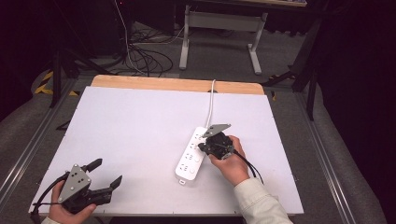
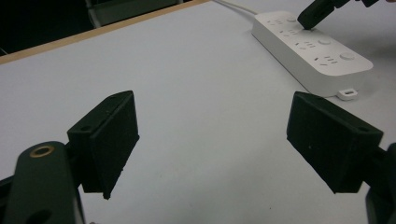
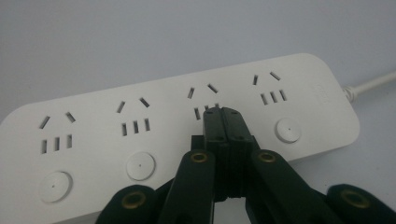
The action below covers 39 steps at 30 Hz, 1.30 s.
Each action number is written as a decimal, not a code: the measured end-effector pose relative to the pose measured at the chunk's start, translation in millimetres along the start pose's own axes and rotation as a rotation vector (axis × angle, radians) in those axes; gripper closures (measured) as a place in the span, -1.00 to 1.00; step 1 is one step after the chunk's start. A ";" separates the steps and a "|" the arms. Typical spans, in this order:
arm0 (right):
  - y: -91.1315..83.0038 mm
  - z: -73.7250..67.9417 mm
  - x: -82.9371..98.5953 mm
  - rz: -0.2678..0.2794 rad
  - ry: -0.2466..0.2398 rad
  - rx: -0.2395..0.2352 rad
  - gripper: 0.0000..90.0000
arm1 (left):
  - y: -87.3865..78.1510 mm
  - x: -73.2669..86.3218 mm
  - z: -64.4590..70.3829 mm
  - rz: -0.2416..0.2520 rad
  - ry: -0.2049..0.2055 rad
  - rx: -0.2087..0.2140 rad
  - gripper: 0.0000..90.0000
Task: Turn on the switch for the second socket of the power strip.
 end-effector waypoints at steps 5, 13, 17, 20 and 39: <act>0.5 -0.8 0.1 -0.005 0.002 0.010 1.00 | -0.3 0.0 0.0 0.001 0.000 0.000 -0.62; 1.2 -3.4 -0.3 -0.015 0.005 0.031 1.00 | 0.0 0.1 0.1 0.000 -0.001 0.001 -0.62; 1.5 -3.2 0.5 -0.011 0.015 0.029 1.00 | -0.2 0.0 0.0 0.002 -0.001 0.001 -0.62; 1.5 -3.2 0.4 -0.015 0.021 0.027 1.00 | -0.3 0.0 0.0 0.002 -0.001 0.002 -0.62; 2.5 -4.3 2.0 -0.009 0.032 0.037 1.00 | -0.6 -0.3 0.0 0.002 0.004 -0.001 -0.62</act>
Point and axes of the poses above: each handheld gripper's, and its own axes: y roughly forward along the jaws, x roughly out of its underside, z roughly to its right, the point moved 1 cm from there along y, roughly forward along the jaws, and after that the axes turned 1 degree about -z, right-handed, at the moved point
